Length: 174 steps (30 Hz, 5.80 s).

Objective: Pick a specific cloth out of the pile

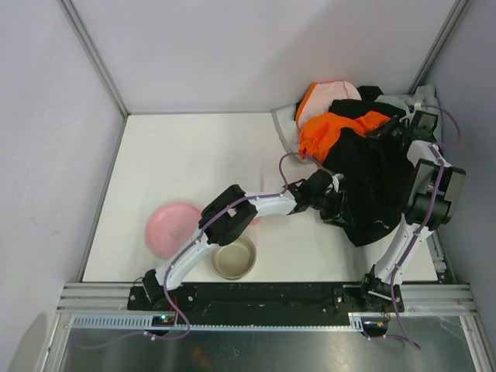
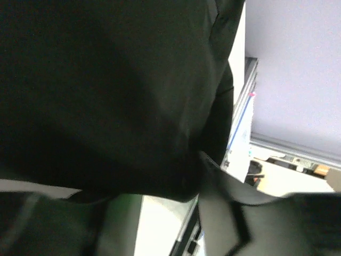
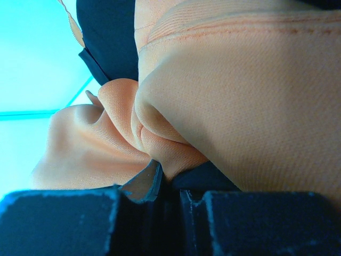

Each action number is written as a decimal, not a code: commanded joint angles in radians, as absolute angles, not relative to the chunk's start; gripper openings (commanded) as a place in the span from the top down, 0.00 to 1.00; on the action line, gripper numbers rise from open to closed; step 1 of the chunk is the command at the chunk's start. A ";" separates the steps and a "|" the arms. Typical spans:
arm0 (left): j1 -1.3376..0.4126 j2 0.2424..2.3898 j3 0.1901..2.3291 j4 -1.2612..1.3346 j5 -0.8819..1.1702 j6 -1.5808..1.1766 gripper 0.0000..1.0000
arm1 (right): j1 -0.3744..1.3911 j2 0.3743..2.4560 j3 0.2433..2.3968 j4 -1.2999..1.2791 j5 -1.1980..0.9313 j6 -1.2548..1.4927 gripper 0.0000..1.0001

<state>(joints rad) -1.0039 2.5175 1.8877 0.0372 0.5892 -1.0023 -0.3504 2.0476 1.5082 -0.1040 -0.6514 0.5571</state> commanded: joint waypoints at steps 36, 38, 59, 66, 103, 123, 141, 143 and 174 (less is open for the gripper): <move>-0.939 1.860 1.658 0.021 0.427 -0.635 0.99 | -0.377 2.072 1.391 -0.332 -0.609 0.470 0.50; -0.922 1.806 1.661 0.010 0.430 -0.618 0.99 | -0.379 2.052 1.389 -0.338 -0.607 0.471 0.44; -0.640 1.416 1.715 -0.064 0.558 -0.651 0.99 | -0.423 1.637 1.230 -0.417 -0.544 0.435 0.01; -0.535 1.377 1.728 -0.081 0.596 -0.668 0.99 | -0.433 1.455 1.099 -0.422 -0.478 0.428 0.01; 0.010 1.298 1.780 -0.086 0.836 -0.808 0.99 | -0.442 0.937 0.894 -0.515 -0.427 0.392 0.01; 0.111 1.244 1.765 -0.087 0.812 -0.801 0.99 | -0.441 0.898 0.891 -0.530 -0.433 0.393 0.01; 0.132 1.369 1.823 -0.086 0.776 -0.767 0.99 | -0.441 0.885 0.890 -0.511 -0.481 0.407 0.01; 0.135 1.403 1.864 -0.086 0.785 -0.766 0.99 | -0.440 0.884 0.889 -0.508 -0.486 0.411 0.01; 0.187 1.553 1.223 -0.065 0.688 -0.635 0.99 | -0.408 0.890 0.862 -0.526 -0.471 0.391 0.01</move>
<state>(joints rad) 0.1783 1.4982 1.2747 -0.1204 0.6735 -0.6197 -0.4171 0.9031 0.8726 -0.5446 -0.4782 0.4061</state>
